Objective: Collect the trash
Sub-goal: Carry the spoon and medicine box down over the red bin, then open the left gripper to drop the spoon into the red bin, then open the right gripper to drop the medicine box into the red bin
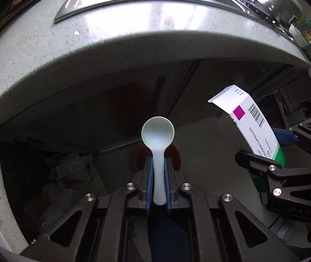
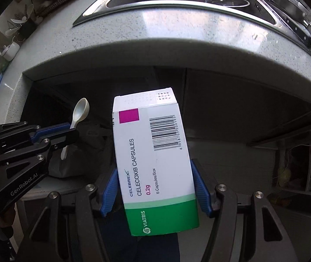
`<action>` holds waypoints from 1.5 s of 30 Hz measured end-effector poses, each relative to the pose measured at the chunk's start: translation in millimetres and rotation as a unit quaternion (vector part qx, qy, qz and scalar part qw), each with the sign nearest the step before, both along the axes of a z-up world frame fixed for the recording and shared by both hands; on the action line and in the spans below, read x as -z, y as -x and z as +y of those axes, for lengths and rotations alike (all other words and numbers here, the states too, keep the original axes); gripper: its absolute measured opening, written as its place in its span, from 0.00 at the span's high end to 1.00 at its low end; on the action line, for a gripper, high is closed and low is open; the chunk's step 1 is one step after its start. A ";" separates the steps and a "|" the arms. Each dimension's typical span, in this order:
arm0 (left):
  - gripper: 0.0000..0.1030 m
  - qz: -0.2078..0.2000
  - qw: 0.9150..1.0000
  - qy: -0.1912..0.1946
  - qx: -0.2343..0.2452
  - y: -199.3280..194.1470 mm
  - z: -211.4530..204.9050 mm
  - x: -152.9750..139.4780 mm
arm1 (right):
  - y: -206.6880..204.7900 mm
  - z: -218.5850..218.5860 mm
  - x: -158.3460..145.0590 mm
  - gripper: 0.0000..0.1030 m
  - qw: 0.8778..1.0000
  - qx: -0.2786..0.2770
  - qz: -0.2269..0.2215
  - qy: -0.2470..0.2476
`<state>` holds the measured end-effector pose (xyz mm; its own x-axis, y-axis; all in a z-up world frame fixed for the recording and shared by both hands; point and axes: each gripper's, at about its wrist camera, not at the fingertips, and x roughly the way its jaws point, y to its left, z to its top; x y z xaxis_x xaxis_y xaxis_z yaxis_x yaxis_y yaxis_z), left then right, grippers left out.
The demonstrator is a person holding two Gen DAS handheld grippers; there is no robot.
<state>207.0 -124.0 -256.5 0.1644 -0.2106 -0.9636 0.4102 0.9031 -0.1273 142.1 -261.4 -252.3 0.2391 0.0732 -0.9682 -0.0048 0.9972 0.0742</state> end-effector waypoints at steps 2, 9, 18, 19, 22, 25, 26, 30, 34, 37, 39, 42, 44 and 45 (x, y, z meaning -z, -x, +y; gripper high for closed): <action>0.91 0.020 1.000 0.005 -0.001 -2.7 -1.7 22.2 | -2.1 -3.2 23.0 0.43 1.000 0.004 0.012 0.003; 0.91 0.058 0.998 -0.007 0.012 -8.4 -14.7 111.3 | -7.3 -17.8 102.0 0.43 0.999 0.023 0.036 0.003; 0.91 0.090 0.995 -0.007 0.032 -7.9 -35.7 225.8 | -2.9 -47.7 209.5 0.43 0.995 0.073 0.066 -0.012; 0.91 0.093 0.995 -0.006 0.032 -7.8 -34.7 234.3 | -2.5 -48.5 217.7 0.43 0.995 0.076 0.068 -0.012; 0.91 0.106 0.994 -0.006 0.029 -8.8 -39.7 257.4 | -0.2 -57.5 236.0 0.43 0.993 0.088 0.075 -0.015; 0.91 0.118 0.993 -0.001 0.028 -8.1 -42.8 276.6 | -3.5 -52.6 245.2 0.43 0.993 0.096 0.074 -0.011; 0.91 0.121 0.992 0.000 0.029 -6.5 -43.1 280.2 | -3.8 -51.6 247.1 0.43 0.992 0.100 0.076 -0.012; 0.91 0.141 0.989 0.007 0.033 -3.9 -47.8 298.5 | -8.0 -55.9 252.7 0.43 0.990 0.111 0.082 -0.016; 0.91 0.139 0.989 0.000 0.048 -0.6 -54.3 303.9 | -2.2 -53.4 250.4 0.43 0.989 0.119 0.085 -0.015; 0.71 0.149 0.987 0.007 0.052 -1.7 -54.0 309.2 | 1.1 -52.4 251.6 0.43 0.988 0.122 0.089 -0.014; 0.63 0.142 0.988 0.000 0.062 0.2 -55.1 310.0 | 1.1 -45.6 251.1 0.43 0.988 0.123 0.093 -0.013; 0.62 0.157 0.985 -0.002 0.067 2.2 -54.2 313.8 | 3.1 -44.0 251.3 0.43 0.988 0.121 0.096 -0.009; 0.62 0.160 0.985 -0.001 0.062 4.0 -49.6 314.0 | 4.1 -40.9 251.8 0.43 0.988 0.119 0.096 -0.010; 0.62 0.158 0.985 -0.001 0.061 5.2 -47.6 313.0 | 4.9 -38.5 252.0 0.43 0.988 0.118 0.097 -0.010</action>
